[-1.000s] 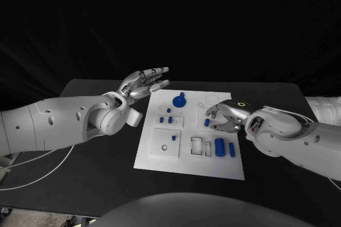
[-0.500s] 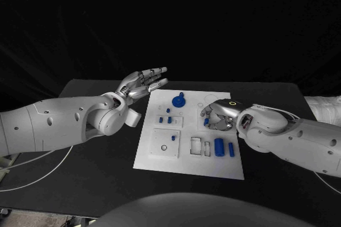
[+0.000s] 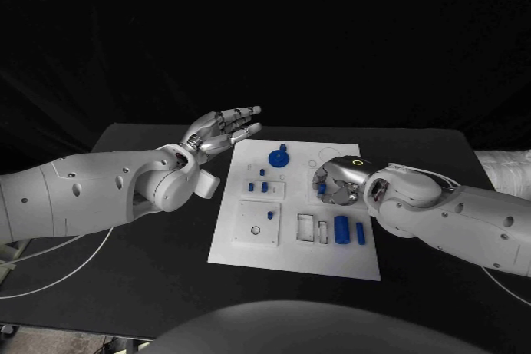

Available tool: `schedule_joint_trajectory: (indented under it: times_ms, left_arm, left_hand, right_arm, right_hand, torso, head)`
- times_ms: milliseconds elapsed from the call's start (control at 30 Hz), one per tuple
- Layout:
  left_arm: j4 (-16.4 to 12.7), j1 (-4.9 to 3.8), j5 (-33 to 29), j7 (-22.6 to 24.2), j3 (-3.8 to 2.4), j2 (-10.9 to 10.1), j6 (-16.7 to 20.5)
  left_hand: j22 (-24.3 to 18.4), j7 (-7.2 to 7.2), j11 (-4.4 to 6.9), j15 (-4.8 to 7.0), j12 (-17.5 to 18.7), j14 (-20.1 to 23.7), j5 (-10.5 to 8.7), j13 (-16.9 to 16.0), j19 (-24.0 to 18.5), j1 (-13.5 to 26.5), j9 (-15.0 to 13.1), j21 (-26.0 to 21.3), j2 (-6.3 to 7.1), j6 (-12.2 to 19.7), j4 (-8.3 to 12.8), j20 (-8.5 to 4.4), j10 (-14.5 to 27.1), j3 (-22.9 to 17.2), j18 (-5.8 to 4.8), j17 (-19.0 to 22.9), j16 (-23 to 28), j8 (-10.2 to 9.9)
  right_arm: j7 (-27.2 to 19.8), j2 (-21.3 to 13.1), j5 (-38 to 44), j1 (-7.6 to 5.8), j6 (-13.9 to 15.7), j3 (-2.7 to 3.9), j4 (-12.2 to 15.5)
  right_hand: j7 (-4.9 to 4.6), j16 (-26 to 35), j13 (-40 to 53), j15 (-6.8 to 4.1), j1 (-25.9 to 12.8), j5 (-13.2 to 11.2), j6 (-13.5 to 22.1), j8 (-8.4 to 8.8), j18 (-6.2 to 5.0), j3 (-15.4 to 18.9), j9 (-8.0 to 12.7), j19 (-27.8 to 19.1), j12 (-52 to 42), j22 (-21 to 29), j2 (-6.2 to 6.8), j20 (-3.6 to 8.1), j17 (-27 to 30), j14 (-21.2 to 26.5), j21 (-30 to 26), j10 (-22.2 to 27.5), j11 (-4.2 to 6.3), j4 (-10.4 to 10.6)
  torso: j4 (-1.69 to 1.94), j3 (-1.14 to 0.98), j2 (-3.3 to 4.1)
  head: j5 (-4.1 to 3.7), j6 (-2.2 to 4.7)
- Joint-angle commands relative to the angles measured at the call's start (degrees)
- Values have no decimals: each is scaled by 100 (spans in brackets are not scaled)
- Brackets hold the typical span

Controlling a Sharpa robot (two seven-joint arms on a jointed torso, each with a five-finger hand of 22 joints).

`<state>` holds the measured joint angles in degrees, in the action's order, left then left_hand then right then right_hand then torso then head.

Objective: Assemble the parts on the task board

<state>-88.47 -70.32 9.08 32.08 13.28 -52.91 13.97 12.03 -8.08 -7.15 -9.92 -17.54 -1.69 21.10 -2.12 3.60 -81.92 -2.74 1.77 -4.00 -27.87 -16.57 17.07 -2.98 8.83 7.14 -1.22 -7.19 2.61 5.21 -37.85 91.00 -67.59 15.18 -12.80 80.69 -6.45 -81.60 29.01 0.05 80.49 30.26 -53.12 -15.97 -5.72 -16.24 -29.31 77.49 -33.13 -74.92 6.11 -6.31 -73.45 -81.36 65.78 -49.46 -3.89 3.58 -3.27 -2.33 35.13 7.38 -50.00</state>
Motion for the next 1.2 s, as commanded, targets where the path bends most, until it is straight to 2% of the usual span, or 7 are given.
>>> schedule_joint_trajectory:
  times_ms: [33, 200, 567, 767, 900, 1133, 1200]
  left_arm:
    - [-32, 0, 79, 18, -4, 7, -119]
    - [-27, 0, 97, 0, -4, -2, -111]
    - [0, 0, 103, -46, -4, 8, -115]
    - [4, 0, 104, -70, -4, 14, -121]
    - [6, 0, 104, -78, -4, 18, -125]
    - [11, 0, 104, -89, -4, 32, -140]
    - [12, 0, 104, -90, -4, 33, -141]
  left_hand:
    - [-5, -22, 8, -20, -23, -6, 24, -6, 41, -71, -8, 24, -7, -27, -1, -18, 6, 40, -40, -9, -23, 40]
    - [-2, -26, 5, -22, -25, -7, 41, -6, 44, -95, -8, 25, -9, -38, 2, -18, 6, 42, -45, -9, -25, 40]
    - [0, -34, 4, -26, -25, -9, 65, -6, 49, -126, -10, 27, -18, -65, 4, -18, 7, 43, -53, -10, -31, 44]
    - [-4, -36, 3, -27, -23, -10, 74, -5, 48, -137, -10, 27, -24, -64, 3, -18, 9, 43, -56, -10, -35, 43]
    - [-6, -35, 4, -30, -21, -10, 85, -5, 48, -148, -9, 27, -30, -61, 3, -18, 11, 44, -59, -10, -35, 42]
    - [-12, -34, 4, -37, -24, -12, 104, -5, 48, -169, -8, 27, -37, -60, 4, -18, 12, 46, -66, -11, -39, 40]
    - [-16, -35, 4, -40, -27, -11, 120, -6, 48, -183, -8, 26, -44, -65, 4, -18, 13, 47, -71, -10, -36, 39]
  right_arm:
    - [-50, 1, 20, 13, -105, -7, -20]
    - [-64, -35, 18, 14, -63, -6, 22]
    - [-47, -102, 23, 11, -47, -5, 134]
    - [48, -103, 41, 7, -242, -4, 130]
    - [141, -119, 148, 6, -399, -4, 142]
    - [245, -160, 284, 6, -400, -4, 178]
    - [245, -177, 309, 6, -345, -4, 189]
  right_hand:
    - [10, 38, 135, -56, 71, 69, 6, -155, 61, -23, -185, -11, -155, -844, -46, 52, 7, 4, 40, -90, 50, -70]
    - [3, 42, 298, -88, 41, 101, 127, -449, 65, -91, -555, -10, -326, -847, -57, 83, 9, 0, 72, -133, 97, -149]
    - [-12, 75, 383, -90, 15, 72, 324, -562, 58, -192, -771, -37, -373, -836, -43, 96, 61, 28, 48, -83, 99, -201]
    - [12, 143, 262, -43, -180, -471, 719, -289, 35, -291, -666, -131, -57, -793, 7, 57, 167, 99, -94, 216, -18, -83]
    - [259, 279, 95, 63, -468, -1269, 972, 175, -22, -218, -333, -316, 349, -711, 192, -15, 375, 265, -405, 637, -166, 125]
    - [424, 365, 62, 88, -591, -1677, 910, 470, -57, 11, -69, -434, 528, -658, 236, -78, 512, 384, -654, 926, -215, 261]
    - [436, 362, 76, 85, -614, -1617, 835, 501, -60, 73, -26, -435, 514, -658, 222, -80, 510, 385, -675, 912, -206, 302]
  torso:
    - [0, -1, -2]
    - [-3, 0, -3]
    - [0, 0, -1]
    - [1, 1, 0]
    - [2, -1, 0]
    - [1, -1, 1]
    - [0, -2, 0]
  head:
    - [23, 0]
    - [40, 0]
    - [59, 0]
    - [60, 0]
    - [66, 0]
    - [67, 0]
    - [73, 0]
